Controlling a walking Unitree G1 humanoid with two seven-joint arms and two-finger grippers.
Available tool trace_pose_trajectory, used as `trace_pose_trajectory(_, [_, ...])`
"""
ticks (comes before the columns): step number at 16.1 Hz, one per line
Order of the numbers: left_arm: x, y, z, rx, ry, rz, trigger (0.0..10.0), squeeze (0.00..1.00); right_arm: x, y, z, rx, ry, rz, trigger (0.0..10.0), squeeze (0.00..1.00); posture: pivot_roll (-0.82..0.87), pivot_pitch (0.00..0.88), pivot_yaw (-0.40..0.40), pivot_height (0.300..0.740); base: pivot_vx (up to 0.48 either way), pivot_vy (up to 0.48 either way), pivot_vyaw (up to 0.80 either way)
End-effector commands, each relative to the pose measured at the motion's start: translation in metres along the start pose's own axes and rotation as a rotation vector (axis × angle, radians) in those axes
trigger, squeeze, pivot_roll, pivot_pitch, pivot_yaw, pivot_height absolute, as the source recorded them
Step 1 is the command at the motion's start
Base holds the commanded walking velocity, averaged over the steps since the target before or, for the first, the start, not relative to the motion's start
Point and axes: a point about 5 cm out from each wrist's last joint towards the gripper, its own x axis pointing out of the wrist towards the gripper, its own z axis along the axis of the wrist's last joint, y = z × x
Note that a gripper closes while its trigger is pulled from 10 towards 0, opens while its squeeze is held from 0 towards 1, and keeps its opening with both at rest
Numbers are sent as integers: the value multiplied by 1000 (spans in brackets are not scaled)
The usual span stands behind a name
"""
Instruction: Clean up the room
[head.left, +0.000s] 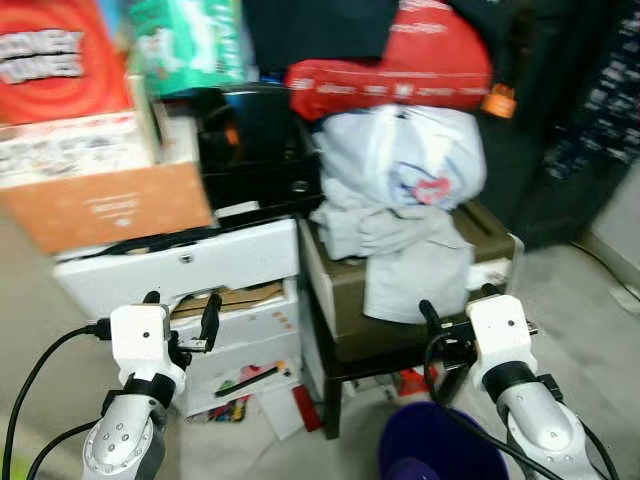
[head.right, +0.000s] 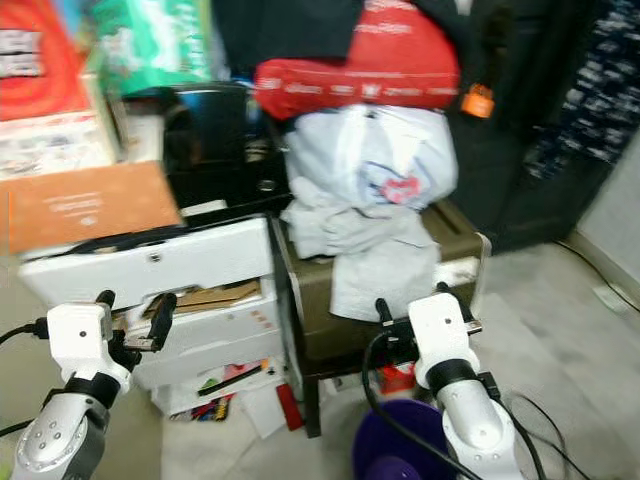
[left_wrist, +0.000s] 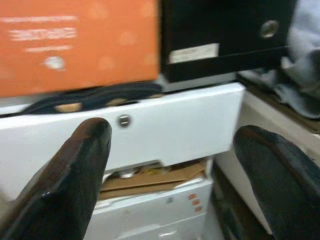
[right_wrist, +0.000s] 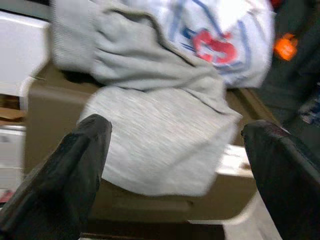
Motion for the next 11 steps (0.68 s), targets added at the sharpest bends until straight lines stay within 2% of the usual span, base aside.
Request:
trace_pose_trajectory(1, [0,0,0,6,6,4,10000,0,-1,-1,5,-6,-15,-1,10000,0,-128,0,19,740,0,0,800])
trace_pose_trajectory(11, [1,1,2,26,-9,29,10000,0,0,0,4,-10,-15,14,10000,0,-124,0,15,740,0,0,702])
